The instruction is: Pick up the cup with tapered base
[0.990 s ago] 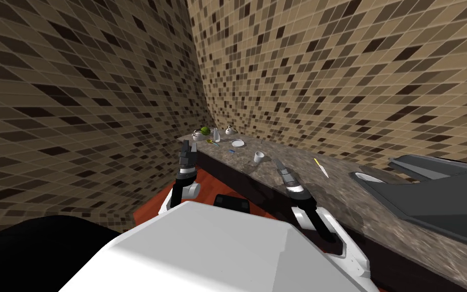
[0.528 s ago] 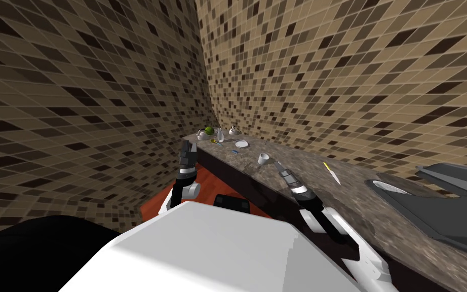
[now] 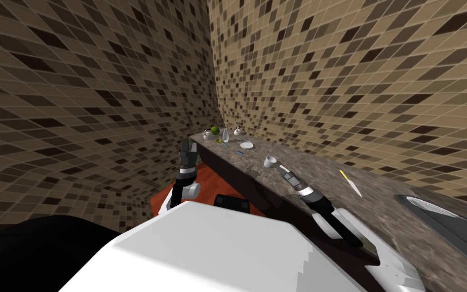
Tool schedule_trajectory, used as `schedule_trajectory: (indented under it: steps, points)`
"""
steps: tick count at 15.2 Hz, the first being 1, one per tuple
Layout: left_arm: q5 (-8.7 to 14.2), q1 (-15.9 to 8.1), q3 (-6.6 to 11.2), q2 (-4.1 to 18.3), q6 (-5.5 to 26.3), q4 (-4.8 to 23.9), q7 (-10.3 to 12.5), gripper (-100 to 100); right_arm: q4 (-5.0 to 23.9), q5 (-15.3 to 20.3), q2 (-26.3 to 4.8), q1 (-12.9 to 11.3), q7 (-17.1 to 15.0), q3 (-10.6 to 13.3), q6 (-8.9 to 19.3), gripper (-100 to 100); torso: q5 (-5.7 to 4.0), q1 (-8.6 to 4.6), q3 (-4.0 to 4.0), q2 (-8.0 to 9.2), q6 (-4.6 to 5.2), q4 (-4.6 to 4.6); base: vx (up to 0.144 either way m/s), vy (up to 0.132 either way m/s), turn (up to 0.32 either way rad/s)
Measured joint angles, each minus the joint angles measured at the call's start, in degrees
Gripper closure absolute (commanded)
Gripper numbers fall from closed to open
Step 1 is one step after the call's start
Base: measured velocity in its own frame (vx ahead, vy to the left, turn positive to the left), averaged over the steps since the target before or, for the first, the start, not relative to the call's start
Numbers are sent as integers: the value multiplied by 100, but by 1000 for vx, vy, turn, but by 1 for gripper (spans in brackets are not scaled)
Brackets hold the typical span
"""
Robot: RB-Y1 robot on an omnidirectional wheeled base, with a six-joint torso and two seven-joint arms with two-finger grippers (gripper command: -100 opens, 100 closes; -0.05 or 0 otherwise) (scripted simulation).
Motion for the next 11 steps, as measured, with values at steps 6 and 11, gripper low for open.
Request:
schedule_trajectory:
  steps: [6, 11]
  points:
    - [0, 0, 0, 0, 0, 0, 0, 0, 432, 149, -715, 10, -32, -30, -34, -100, 0, 0, -2, -3, -1, -1, 20, 40, 133]
    - [0, 0, 0, 0, 0, 0, 0, 0, 779, 259, -1296, 156, -38, -111, -165, -100, 0, -2, -1, -1, 0, 0, 21, 37, 138]
